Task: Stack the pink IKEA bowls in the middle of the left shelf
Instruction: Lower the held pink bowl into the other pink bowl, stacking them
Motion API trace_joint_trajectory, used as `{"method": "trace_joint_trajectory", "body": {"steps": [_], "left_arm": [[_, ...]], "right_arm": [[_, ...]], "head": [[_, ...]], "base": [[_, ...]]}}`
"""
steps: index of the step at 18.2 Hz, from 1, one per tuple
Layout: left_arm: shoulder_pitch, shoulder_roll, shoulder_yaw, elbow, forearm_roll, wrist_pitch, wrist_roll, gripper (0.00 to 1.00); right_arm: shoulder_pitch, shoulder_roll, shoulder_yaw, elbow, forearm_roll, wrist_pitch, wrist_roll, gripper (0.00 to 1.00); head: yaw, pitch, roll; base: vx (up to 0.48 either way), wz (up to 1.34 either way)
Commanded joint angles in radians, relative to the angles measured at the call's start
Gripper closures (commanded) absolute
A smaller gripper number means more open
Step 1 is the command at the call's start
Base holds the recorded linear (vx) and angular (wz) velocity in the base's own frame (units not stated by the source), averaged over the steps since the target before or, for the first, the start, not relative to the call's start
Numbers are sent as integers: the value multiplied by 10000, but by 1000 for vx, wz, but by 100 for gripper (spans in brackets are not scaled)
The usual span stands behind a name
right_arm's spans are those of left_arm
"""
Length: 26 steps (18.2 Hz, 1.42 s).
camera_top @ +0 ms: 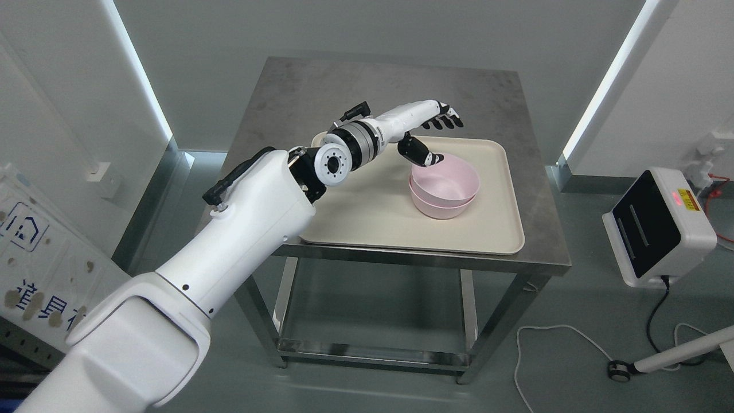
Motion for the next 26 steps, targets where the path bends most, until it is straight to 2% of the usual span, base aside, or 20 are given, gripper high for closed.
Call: {"method": "trace_joint_trajectory", "body": {"steps": [1,4,5,7,9,16,22,26], "left_arm": [[123,174,1659,-1037,618,-93,1256,27],[1253,174,3194,-3515,1725,-93,679,19],[2261,174,3213,-4680,1726,-108,-281,19],[3707,174,3152,-5822,1696,-124,-2092,19],[4264,174,3106,-5934,1361,-63,-3094,19],[3990,174,2922,-5736,-2504,228,-3175,20],[2887,174,1926,-5031,-2814,1562,-3129,22],[2655,174,731,-4494,-3396,1870,-3190,27]], "right_arm": [[15,-175,-107,-338,0,5,-3,0],[15,-175,-107,-338,0,5,-3,0],[15,-175,-107,-338,0,5,-3,0],[15,-175,-107,-338,0,5,-3,0],[15,-175,-107,-338,0,5,-3,0],[15,-175,-107,-338,0,5,-3,0],[15,-175,-107,-338,0,5,-3,0],[30,-175,-107,-338,0,5,-3,0]], "head": [[0,0,0],[0,0,0],[0,0,0],[0,0,0],[0,0,0],[0,0,0],[0,0,0],[0,0,0]], "base": [[0,0],[0,0],[0,0],[0,0],[0,0],[0,0],[0,0],[0,0]]}}
